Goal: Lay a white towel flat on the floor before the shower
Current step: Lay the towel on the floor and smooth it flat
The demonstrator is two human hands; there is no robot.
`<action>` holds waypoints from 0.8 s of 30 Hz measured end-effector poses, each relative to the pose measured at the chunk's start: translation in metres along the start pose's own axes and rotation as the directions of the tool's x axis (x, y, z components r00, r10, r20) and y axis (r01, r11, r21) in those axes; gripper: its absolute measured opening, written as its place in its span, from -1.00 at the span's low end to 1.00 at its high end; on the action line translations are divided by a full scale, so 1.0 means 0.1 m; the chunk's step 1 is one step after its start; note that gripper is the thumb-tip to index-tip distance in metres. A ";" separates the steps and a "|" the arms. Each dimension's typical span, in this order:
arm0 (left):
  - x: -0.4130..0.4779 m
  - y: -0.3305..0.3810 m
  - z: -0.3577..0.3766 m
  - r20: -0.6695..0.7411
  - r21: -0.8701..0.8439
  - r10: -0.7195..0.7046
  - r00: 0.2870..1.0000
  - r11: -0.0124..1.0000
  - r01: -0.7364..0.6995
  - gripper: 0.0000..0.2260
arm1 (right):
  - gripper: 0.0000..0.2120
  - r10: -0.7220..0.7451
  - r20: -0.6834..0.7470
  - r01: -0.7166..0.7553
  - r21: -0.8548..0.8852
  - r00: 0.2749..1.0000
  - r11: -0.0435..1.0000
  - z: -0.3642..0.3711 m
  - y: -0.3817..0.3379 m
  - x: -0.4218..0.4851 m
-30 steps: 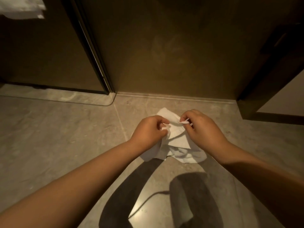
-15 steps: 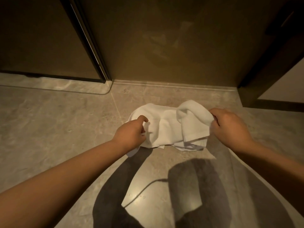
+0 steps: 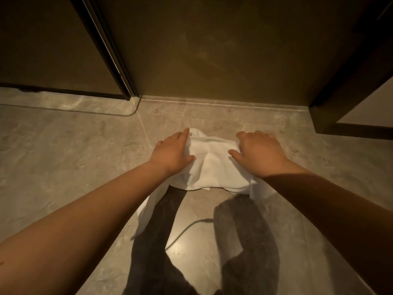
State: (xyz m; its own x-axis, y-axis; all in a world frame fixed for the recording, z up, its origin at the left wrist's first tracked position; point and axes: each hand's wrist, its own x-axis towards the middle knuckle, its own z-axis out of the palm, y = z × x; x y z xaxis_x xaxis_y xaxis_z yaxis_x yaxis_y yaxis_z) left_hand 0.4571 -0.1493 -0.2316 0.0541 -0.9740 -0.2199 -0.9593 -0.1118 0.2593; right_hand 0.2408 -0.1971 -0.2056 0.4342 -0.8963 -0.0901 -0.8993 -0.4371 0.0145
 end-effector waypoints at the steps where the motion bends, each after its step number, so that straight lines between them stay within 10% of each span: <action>1: 0.00 0.00 0.02 -0.002 -0.011 0.004 1.000 1.000 -0.004 -0.31 | -0.56 0.022 0.018 -0.023 0.013 1.000 1.000 0.01 0.01 0.00; 10: -0.02 -0.12 0.16 -0.101 -0.050 0.038 0.994 0.998 -0.043 -0.53 | -0.35 0.181 0.304 -0.243 0.182 0.935 0.953 0.19 0.22 -0.06; 14: -0.06 -0.18 0.19 -0.128 -0.002 0.047 0.991 0.999 -0.048 -0.63 | -0.61 0.198 0.406 -0.308 0.228 0.892 0.924 0.16 0.23 -0.02; 24: -0.03 -0.26 -0.28 -0.427 0.065 0.124 0.896 0.992 -0.107 -0.76 | -0.75 0.051 -0.198 0.001 0.258 0.979 0.966 -0.19 0.26 -0.11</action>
State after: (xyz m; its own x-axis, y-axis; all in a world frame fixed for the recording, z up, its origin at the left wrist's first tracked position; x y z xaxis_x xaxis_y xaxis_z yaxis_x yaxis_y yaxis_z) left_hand 0.4896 -0.1493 -0.2110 0.0475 -0.9705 0.2364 -0.9755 0.0058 0.2199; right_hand 0.2131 -0.1998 -0.1854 0.3892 -0.9146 0.1093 -0.8819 -0.4043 -0.2426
